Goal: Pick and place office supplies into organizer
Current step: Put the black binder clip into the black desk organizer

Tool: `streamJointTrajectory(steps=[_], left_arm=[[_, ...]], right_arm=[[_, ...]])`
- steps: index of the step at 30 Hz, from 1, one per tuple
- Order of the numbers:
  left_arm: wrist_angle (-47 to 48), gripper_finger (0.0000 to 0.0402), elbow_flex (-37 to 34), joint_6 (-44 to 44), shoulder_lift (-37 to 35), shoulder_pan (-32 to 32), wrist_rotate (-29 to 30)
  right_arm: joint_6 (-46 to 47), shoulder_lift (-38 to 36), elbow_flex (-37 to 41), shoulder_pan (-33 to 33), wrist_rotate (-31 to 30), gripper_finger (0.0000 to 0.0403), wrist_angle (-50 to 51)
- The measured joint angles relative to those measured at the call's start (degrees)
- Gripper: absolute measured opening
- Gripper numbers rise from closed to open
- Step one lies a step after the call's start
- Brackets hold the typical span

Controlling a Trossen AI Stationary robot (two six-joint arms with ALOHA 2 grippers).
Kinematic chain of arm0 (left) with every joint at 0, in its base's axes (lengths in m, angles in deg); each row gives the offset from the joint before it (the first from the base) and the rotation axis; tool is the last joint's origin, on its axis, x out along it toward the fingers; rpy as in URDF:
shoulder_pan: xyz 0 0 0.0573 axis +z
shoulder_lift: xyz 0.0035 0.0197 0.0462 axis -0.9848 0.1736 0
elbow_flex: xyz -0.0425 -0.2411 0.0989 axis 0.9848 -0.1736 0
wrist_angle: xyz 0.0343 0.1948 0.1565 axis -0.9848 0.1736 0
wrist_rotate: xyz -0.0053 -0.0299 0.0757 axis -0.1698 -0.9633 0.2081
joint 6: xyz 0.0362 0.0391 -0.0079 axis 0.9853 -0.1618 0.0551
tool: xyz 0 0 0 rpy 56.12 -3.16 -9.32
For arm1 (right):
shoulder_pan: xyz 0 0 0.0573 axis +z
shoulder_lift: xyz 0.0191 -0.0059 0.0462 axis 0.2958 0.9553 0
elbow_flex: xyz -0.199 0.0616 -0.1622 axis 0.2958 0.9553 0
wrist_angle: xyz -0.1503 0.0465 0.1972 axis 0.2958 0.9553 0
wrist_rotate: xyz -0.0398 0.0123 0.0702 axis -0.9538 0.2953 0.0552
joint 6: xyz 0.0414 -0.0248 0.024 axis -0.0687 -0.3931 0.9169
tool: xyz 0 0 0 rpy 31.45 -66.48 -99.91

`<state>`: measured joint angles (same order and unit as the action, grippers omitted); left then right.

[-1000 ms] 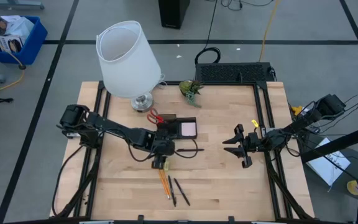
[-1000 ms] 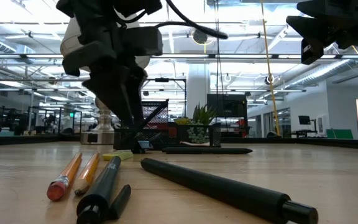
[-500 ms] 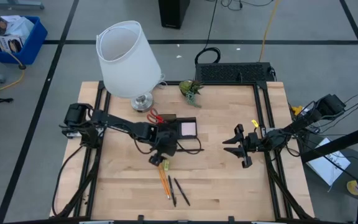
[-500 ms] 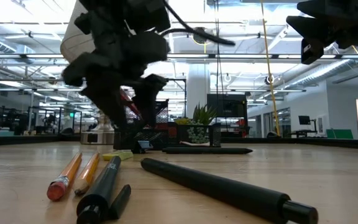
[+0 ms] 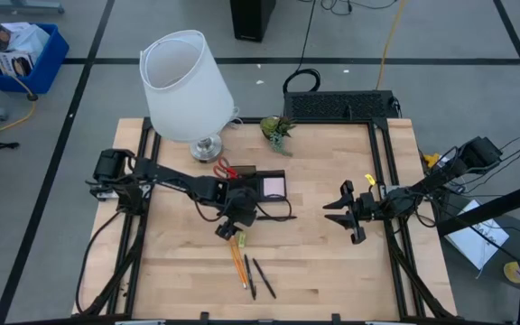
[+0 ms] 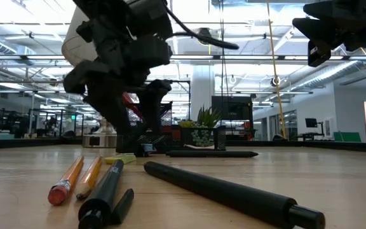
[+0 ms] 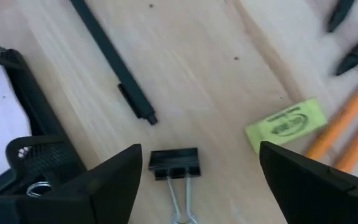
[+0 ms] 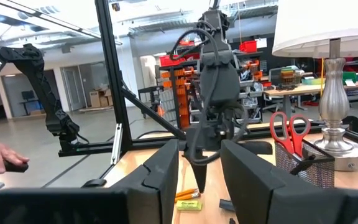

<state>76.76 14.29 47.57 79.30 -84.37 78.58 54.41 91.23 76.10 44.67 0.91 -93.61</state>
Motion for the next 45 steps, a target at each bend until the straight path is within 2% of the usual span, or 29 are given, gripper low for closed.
streamJointTrajectory(steps=[7, 17, 38, 45], left_arm=[[-3.78, 0.0315, -2.79, 0.1, 0.08, 0.34, 0.31], [-6.62, 0.0303, -2.84, -0.34, 4.31, 1.9, -0.87], [-7.76, 0.0154, -2.9, -2.64, 4.5, 1.99, -0.85], [-8.28, 0.0171, -3.01, -4.45, 3.24, 1.13, 0.42]], right_arm=[[-0.01, 0.0, 0.0, 0.0, 0.0, 0.0116, -0.01], [-0.01, -0.01, 0.0, 0.02, 0.0, 0.0116, 1.66], [0.01, 0.0, 0.0, 0.02, 0.0, 0.0116, 1.67], [-0.01, 0.0, 0.0, 0.02, 0.0, 0.0116, 1.65]])
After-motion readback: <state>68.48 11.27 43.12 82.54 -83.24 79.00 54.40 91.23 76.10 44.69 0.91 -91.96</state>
